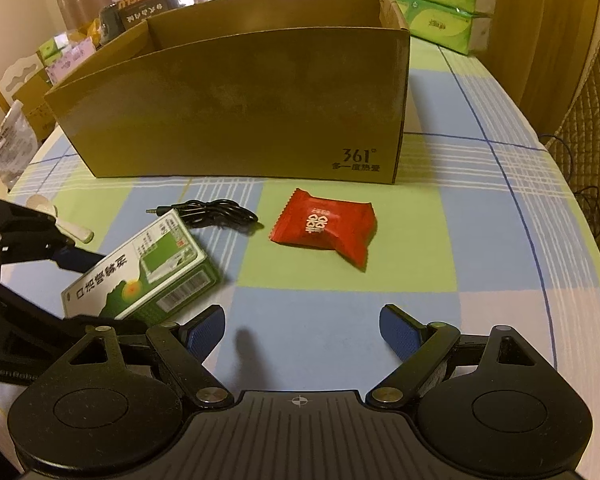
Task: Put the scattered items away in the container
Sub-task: 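Grasp the green-and-white medicine box across its width with the left tool, then hold the medicine box in the left tool while the right tool grasps the red candy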
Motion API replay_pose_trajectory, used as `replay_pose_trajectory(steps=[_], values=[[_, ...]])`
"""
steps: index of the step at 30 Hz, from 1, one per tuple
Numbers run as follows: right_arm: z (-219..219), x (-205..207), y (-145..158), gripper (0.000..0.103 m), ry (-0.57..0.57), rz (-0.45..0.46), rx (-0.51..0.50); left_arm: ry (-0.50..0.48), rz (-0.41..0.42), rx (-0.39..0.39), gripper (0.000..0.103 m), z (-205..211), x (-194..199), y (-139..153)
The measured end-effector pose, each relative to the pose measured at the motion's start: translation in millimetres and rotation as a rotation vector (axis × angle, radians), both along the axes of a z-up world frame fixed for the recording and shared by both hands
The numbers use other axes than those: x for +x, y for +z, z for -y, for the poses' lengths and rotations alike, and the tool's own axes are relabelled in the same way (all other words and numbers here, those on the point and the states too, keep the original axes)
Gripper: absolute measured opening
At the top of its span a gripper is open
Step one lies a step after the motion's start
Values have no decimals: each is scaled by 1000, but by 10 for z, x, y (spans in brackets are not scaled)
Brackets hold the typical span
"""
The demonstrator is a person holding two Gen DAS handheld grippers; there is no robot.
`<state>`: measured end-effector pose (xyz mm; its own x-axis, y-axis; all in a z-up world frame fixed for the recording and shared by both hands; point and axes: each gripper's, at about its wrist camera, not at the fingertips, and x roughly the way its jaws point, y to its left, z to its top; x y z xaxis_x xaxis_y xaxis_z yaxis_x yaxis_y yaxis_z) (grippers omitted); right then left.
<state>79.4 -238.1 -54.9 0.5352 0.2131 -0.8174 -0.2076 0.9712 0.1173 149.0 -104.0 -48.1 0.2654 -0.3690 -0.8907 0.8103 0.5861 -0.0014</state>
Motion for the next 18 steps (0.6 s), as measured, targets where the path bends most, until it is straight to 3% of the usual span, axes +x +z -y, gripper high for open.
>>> replay_pose_trajectory(steps=[18], values=[[92, 96, 44, 90, 34, 27, -35, 43, -3, 10, 51, 9, -90, -27]])
